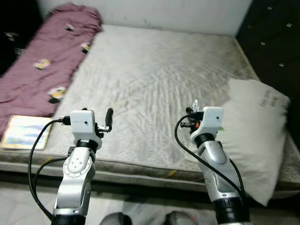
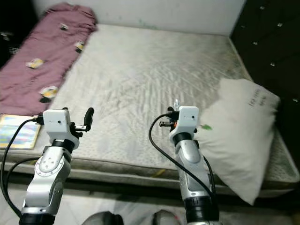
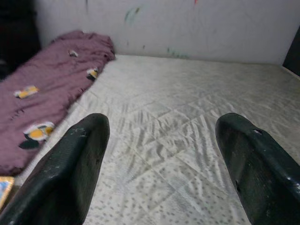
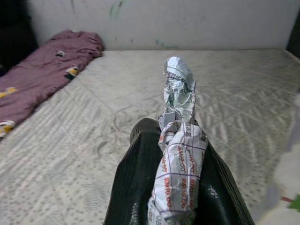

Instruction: Clean up the room

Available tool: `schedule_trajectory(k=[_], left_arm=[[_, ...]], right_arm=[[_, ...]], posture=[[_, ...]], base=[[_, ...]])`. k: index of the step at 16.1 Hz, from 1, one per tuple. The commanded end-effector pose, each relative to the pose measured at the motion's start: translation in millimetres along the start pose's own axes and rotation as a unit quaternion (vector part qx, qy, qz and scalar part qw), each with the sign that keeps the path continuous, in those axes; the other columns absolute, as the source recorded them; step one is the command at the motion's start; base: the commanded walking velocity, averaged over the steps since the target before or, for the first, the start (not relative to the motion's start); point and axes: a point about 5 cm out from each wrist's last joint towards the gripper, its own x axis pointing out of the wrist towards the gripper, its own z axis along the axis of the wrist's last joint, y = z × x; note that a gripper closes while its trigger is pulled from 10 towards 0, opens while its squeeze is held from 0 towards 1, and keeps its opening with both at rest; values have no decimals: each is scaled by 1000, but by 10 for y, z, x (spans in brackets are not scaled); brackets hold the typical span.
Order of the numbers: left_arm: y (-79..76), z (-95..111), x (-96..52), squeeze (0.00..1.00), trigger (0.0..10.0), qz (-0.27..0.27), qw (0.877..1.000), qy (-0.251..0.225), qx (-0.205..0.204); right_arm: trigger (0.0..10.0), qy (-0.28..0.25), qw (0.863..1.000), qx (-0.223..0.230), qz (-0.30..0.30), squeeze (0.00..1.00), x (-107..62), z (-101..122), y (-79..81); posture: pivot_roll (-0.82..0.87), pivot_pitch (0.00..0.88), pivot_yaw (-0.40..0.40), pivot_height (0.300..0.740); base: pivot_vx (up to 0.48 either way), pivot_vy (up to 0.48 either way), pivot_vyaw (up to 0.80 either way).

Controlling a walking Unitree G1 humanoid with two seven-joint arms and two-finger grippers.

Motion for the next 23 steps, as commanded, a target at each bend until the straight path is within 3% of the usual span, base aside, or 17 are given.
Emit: schedule_trajectory(k=[1,6,9,17,23], left_arm=[[-22,-5,-8,0,10000,0,1000,-2,1],[-33,-34,-9,0,10000,-9,1000,15,-11],[-45,-43,-4,0,10000,-13,1000,19,-19],[-56,-25,-7,0,10000,-21,999,11,-29],[-71,17,-18,0,10000,-38,999,-4,-22]], right_arm=[[10000,9,1000,-6,-7,0,-22,-34,-59],[10000,19,1000,-11,-7,0,-15,-59,-62],[10000,17,1000,-11,-8,0,-14,-54,-66],[10000,25,1000,-12,-10,0,-18,-77,-69],[10000,26,1000,-12,-11,0,-18,-79,-74]], posture=[[-19,50,5,740],[-21,46,3,740],[-23,49,3,740],[-25,55,4,740],[-32,57,5,740]], base=[[0,0,0],[0,0,-121],[0,480,-625],[0,480,0],[0,0,0]])
